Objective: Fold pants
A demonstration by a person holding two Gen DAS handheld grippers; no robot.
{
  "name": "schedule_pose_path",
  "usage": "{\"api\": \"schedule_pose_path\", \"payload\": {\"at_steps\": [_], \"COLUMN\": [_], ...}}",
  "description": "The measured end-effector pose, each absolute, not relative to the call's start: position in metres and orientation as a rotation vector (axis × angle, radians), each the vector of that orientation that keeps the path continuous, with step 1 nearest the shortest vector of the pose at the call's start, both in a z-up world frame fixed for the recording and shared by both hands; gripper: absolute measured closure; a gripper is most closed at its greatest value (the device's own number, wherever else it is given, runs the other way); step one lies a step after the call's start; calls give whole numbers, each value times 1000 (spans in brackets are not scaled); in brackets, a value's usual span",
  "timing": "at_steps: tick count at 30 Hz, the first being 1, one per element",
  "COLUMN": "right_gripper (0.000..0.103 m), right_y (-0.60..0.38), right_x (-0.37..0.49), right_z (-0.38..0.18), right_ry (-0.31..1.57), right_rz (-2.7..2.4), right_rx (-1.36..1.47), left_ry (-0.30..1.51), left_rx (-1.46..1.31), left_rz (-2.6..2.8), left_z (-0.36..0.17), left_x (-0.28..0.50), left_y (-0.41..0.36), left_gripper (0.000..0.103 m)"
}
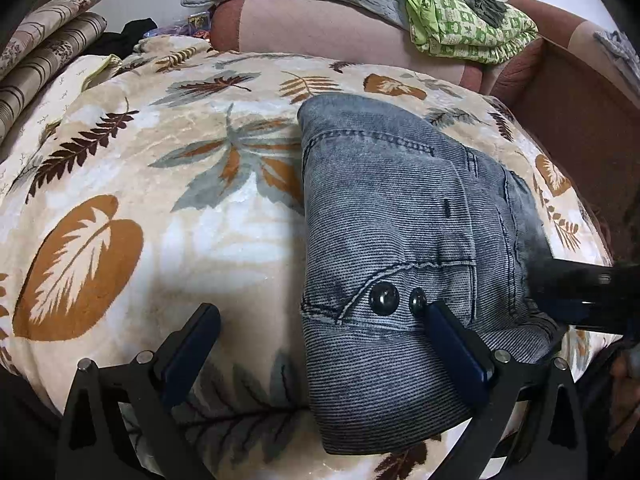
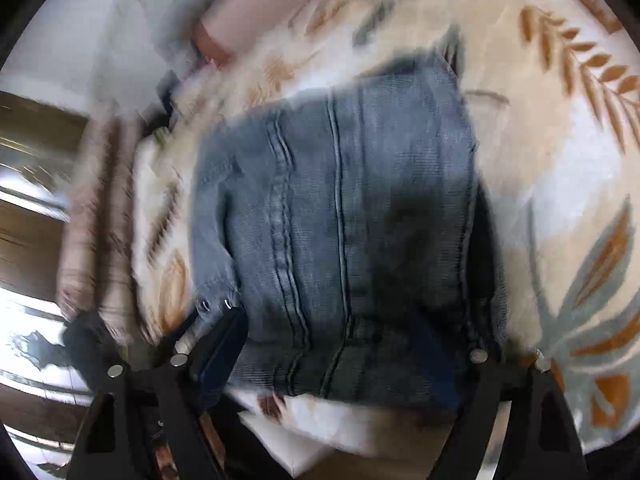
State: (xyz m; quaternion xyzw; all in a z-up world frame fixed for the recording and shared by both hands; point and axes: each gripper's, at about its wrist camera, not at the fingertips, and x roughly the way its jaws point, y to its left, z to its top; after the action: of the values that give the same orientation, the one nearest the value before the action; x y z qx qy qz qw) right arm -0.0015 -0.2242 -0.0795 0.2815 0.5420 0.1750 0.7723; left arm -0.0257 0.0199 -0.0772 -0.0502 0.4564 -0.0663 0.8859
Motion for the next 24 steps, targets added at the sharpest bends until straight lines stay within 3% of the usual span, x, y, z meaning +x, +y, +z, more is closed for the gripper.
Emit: {"api": "schedule_pose_path", "payload": {"at_steps": [5,10,15,18,24], "right_gripper": [19,19,19,18,18], "right_y": [-219,-215,-181,-120,-26], "right_x": [-2,6,43,90,183], "right_z": [-69,-50,7,28,-11], "right_ry": [1218,1187,1094,1124,1358], "right_rz": [370,348,470,481,413], "right_rx": [516,444,410,133,-223], "left_ry": [970,852,981,995,981], "left_rx": [-170,-245,-204,-228,-204], "left_rz": [-160,-117,-158,-181,-202], "left_z": [-72,-45,-76,-77,-78], "left_x": [-24,-30,-23,-21,-21], "left_y": [28,44,26,29,29], "left_gripper": [1,1,1,1,1]}}
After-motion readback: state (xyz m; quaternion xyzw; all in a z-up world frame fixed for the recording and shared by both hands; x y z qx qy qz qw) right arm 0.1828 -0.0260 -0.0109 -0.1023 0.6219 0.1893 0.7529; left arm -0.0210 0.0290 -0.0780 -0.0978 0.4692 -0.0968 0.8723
